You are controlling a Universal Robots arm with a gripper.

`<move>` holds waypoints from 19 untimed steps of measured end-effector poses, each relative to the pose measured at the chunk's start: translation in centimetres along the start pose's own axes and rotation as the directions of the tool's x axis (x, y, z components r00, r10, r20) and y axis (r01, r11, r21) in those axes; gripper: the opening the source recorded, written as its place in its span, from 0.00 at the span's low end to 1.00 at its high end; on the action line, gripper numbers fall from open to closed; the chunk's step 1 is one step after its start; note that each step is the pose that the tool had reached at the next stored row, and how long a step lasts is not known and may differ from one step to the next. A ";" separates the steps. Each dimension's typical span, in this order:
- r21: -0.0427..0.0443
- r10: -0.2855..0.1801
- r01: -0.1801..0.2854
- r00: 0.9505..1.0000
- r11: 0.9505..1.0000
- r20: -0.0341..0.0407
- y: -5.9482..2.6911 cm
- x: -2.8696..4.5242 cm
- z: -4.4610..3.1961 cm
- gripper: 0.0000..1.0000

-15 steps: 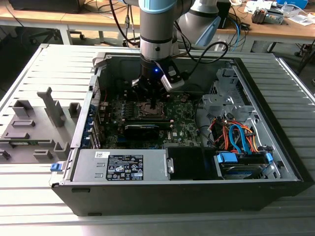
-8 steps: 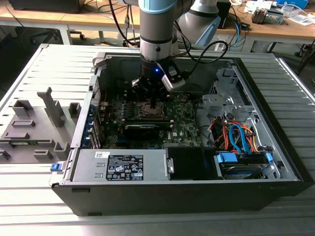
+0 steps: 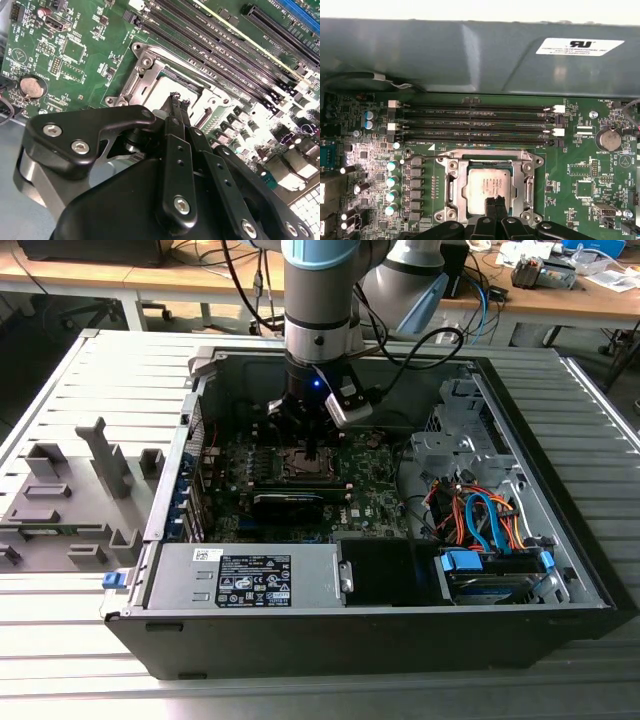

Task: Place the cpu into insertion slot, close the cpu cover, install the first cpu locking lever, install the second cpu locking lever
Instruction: 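Install the first cpu locking lever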

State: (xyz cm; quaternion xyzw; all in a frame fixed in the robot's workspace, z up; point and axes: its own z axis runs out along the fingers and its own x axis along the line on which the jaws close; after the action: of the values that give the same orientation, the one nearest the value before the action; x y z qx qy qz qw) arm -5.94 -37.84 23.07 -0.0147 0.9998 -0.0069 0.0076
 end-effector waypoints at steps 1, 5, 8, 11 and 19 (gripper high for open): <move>0.000 0.000 0.000 1.000 1.000 0.000 0.00 0.00 0.00 0.11; 0.000 0.000 0.000 1.000 1.000 0.000 0.00 0.00 -0.10 0.11; 0.000 0.000 0.000 1.000 1.000 0.000 0.00 0.00 -0.22 0.11; 0.000 0.000 0.000 1.000 1.000 0.000 0.00 0.00 -0.33 0.11; 0.000 0.000 0.000 1.000 1.000 0.000 -0.01 -0.02 -0.80 0.11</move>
State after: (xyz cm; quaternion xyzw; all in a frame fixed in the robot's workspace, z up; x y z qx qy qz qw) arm -5.94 -37.84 23.87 -0.0145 0.9998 -0.0067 0.0077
